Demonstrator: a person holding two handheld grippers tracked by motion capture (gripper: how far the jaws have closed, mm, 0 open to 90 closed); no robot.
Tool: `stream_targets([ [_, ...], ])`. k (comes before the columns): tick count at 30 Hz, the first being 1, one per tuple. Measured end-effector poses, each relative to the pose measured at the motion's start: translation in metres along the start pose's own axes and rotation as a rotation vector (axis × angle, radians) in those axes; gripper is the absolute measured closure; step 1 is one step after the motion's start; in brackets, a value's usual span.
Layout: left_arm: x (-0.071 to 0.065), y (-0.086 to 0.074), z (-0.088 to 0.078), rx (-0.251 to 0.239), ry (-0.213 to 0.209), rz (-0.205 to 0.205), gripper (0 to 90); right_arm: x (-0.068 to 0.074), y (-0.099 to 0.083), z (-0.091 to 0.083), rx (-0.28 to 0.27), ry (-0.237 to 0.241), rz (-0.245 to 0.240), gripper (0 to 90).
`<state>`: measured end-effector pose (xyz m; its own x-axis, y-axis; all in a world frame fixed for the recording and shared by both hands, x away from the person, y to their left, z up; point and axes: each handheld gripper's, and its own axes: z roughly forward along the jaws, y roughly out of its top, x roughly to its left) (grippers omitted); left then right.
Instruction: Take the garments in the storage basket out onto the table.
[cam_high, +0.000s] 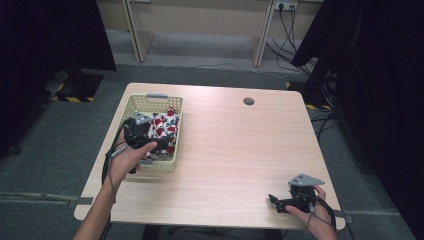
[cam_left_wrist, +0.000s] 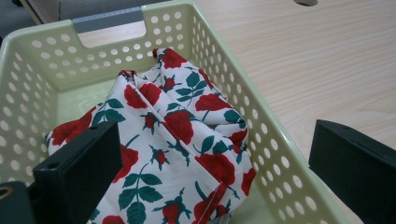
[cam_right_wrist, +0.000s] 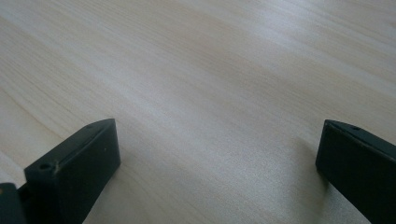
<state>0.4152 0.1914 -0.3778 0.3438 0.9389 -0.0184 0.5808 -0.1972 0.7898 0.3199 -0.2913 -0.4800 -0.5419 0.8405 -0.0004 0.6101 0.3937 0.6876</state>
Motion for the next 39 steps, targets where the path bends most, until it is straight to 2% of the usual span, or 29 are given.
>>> stream_targets([
  [8,0.002,0.003,0.013,0.009,0.01,-0.021,1.7,0.0,0.0,0.0,0.0,0.0,0.0,0.2],
  [13,0.004,0.006,0.02,0.002,0.021,-0.009,1.6,0.0,0.0,0.0,0.0,0.0,0.0,0.2],
  [15,0.005,0.007,0.023,0.004,0.03,-0.017,1.6,0.0,0.0,0.0,0.0,0.0,-0.002,0.2],
  [27,0.011,0.008,0.046,0.053,0.027,-0.05,2.0,0.0,0.0,0.0,0.0,0.0,-0.002,0.2],
  [32,0.012,0.012,0.05,0.064,0.028,-0.061,1.8,0.0,0.0,0.0,0.0,0.0,0.0,0.2],
  [34,0.013,0.014,0.053,0.069,0.039,-0.052,1.7,0.0,0.0,0.0,0.0,0.0,0.0,0.2],
  [39,0.016,0.016,0.063,0.094,0.063,-0.062,1.7,0.0,0.0,0.0,0.001,0.0,0.003,0.2],
])
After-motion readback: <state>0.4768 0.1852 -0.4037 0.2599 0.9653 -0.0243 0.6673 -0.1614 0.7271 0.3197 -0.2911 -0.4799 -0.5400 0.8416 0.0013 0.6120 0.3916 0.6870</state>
